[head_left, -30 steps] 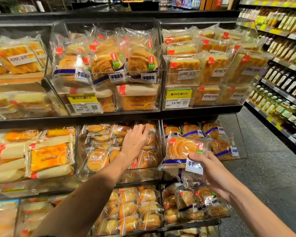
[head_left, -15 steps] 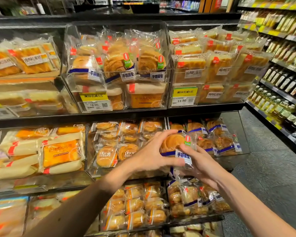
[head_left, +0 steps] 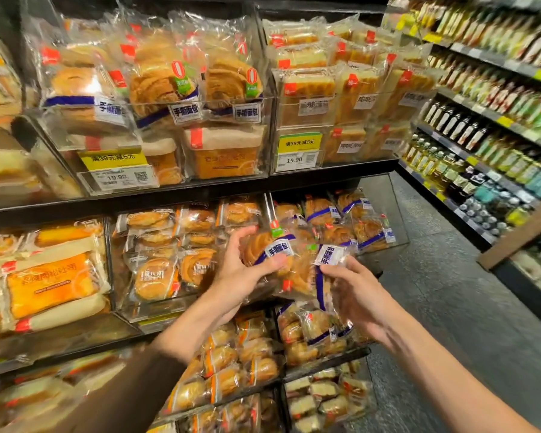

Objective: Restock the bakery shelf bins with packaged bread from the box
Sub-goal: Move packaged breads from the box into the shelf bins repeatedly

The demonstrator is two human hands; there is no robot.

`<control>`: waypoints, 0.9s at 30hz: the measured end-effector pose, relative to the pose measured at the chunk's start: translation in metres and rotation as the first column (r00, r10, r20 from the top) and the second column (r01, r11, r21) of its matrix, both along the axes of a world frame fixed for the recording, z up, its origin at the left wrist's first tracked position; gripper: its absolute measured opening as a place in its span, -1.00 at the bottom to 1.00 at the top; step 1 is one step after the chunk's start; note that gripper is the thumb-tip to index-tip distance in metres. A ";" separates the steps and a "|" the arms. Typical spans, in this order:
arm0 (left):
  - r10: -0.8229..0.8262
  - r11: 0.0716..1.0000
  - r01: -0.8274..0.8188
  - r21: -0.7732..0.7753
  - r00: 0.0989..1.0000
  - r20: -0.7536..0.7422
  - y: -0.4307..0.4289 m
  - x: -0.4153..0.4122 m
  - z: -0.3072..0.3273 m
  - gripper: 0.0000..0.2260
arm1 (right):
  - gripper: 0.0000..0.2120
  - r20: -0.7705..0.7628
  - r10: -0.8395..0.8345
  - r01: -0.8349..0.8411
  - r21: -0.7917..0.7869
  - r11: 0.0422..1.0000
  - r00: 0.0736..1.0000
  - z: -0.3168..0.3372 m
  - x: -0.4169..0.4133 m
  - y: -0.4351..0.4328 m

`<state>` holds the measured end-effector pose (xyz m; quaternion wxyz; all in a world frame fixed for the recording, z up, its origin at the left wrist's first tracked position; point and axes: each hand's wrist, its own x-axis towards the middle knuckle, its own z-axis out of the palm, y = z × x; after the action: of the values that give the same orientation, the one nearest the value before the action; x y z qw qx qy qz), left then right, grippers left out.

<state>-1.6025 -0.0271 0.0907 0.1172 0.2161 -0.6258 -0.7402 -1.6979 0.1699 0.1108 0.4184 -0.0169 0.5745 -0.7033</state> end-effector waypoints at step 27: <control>0.403 0.275 0.034 -0.961 0.904 0.147 0.094 -0.128 0.008 -0.30 | -0.57 -0.023 0.225 -0.226 -0.052 0.973 0.974 -0.009 -0.182 0.090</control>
<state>-1.7303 0.0668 0.0988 0.1909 0.3097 -0.9191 -0.1515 -1.8803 0.2602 0.1015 0.4899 -0.0995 0.5530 -0.6665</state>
